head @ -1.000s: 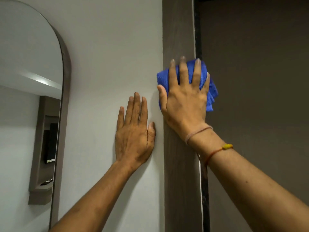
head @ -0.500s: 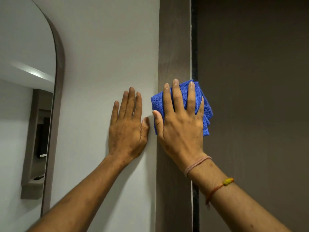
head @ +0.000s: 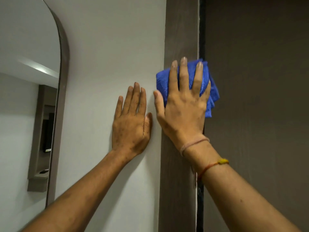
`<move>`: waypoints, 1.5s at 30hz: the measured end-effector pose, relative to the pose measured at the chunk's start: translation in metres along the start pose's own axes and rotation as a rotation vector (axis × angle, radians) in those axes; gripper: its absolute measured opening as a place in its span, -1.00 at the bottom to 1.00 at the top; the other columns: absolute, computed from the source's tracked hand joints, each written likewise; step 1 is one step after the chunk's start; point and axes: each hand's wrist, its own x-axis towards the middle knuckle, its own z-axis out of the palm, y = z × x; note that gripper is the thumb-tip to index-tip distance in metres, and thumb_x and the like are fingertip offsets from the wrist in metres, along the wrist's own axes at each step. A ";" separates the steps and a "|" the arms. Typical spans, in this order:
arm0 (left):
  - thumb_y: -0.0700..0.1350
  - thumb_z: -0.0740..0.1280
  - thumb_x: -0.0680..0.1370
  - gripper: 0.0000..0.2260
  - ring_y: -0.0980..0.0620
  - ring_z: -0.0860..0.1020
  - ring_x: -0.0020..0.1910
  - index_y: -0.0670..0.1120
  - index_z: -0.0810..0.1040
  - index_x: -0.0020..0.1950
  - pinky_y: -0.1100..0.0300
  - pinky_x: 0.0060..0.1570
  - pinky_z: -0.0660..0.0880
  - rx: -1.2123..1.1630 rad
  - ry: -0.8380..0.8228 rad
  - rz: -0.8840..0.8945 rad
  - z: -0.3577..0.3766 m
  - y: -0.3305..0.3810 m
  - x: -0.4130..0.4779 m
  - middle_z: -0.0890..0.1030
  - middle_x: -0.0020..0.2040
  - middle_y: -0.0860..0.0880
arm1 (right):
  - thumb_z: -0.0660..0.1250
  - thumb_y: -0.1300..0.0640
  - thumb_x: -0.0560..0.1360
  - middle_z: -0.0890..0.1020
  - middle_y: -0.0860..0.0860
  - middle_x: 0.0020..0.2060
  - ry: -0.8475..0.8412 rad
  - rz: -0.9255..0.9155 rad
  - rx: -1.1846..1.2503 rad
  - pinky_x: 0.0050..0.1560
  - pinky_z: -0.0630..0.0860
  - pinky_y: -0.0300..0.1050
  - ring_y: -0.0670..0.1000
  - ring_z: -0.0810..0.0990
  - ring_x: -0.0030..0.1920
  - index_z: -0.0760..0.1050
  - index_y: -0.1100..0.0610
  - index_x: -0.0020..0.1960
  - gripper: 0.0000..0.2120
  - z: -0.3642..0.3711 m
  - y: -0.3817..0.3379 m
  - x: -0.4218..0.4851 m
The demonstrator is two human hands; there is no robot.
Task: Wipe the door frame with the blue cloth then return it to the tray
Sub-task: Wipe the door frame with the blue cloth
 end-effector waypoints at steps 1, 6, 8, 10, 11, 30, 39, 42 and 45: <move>0.06 -0.17 0.56 -0.46 -0.01 -0.16 0.53 -0.09 -0.20 0.49 0.00 0.51 -0.16 -0.006 0.001 0.009 0.000 -0.001 0.000 -0.13 0.55 -0.09 | -0.02 -0.24 0.55 0.03 0.12 0.55 -0.014 -0.012 -0.006 0.44 -0.05 0.34 0.25 -0.06 0.53 -0.04 0.11 0.53 -0.31 0.000 0.002 -0.015; 0.06 -0.16 0.56 -0.45 -0.01 -0.14 0.54 -0.09 -0.19 0.50 0.00 0.51 -0.15 0.004 -0.004 0.024 0.000 -0.003 -0.003 -0.11 0.56 -0.10 | -0.01 -0.23 0.54 0.16 0.14 0.52 -0.070 -0.078 -0.042 0.40 0.06 0.41 0.28 0.04 0.51 0.06 0.12 0.52 -0.35 -0.001 0.013 -0.039; 0.06 -0.15 0.57 -0.46 -0.01 -0.15 0.54 -0.10 -0.18 0.51 0.00 0.51 -0.15 0.015 -0.004 0.021 0.001 -0.004 -0.003 -0.10 0.56 -0.11 | 0.01 -0.21 0.55 0.16 0.13 0.52 -0.054 -0.079 -0.032 0.40 0.04 0.42 0.29 0.01 0.51 0.06 0.11 0.51 -0.36 -0.003 0.010 -0.013; 0.05 -0.14 0.57 -0.46 -0.01 -0.16 0.53 -0.11 -0.18 0.51 0.00 0.51 -0.16 0.032 -0.002 0.019 0.002 -0.004 -0.003 -0.12 0.56 -0.10 | 0.00 -0.21 0.56 0.13 0.12 0.53 -0.046 -0.061 -0.024 0.41 0.00 0.41 0.28 -0.03 0.52 0.02 0.10 0.52 -0.36 -0.005 0.006 0.017; 0.05 -0.14 0.57 -0.46 -0.01 -0.16 0.53 -0.11 -0.19 0.51 0.00 0.51 -0.15 0.036 -0.001 0.022 0.002 -0.005 -0.003 -0.13 0.56 -0.09 | 0.00 -0.21 0.56 0.12 0.12 0.53 -0.043 -0.049 -0.028 0.41 -0.01 0.41 0.28 -0.05 0.52 0.01 0.10 0.52 -0.36 -0.006 0.005 0.029; 0.04 -0.13 0.58 -0.46 -0.01 -0.15 0.53 -0.10 -0.18 0.51 -0.02 0.51 -0.13 0.020 0.020 0.050 0.003 -0.008 -0.002 -0.13 0.55 -0.09 | -0.01 -0.20 0.57 0.15 0.12 0.52 -0.062 -0.053 -0.038 0.38 0.07 0.44 0.29 -0.04 0.51 0.00 0.09 0.52 -0.38 -0.014 0.004 0.044; 0.04 -0.14 0.57 -0.45 0.01 -0.16 0.52 -0.10 -0.19 0.50 -0.01 0.50 -0.14 0.006 0.013 0.053 0.001 -0.008 -0.002 -0.07 0.57 -0.13 | -0.04 -0.22 0.56 0.15 0.14 0.53 -0.092 -0.067 -0.059 0.41 0.10 0.37 0.29 0.03 0.51 0.03 0.10 0.52 -0.36 -0.002 0.009 -0.057; 0.04 -0.13 0.57 -0.45 0.00 -0.17 0.52 -0.11 -0.18 0.51 -0.01 0.51 -0.15 0.005 0.006 0.054 0.000 -0.007 -0.004 -0.08 0.57 -0.13 | -0.07 -0.22 0.55 0.16 0.14 0.52 -0.130 -0.087 -0.080 0.41 0.15 0.38 0.29 0.03 0.51 0.03 0.08 0.52 -0.37 -0.004 0.013 -0.053; 0.04 -0.15 0.58 -0.46 -0.02 -0.15 0.53 -0.12 -0.17 0.52 -0.01 0.51 -0.14 0.021 0.002 0.047 0.001 -0.007 -0.005 -0.10 0.57 -0.12 | -0.01 -0.20 0.56 0.15 0.13 0.52 -0.094 -0.077 -0.044 0.40 0.07 0.40 0.29 -0.01 0.51 0.03 0.08 0.52 -0.38 -0.008 0.008 -0.007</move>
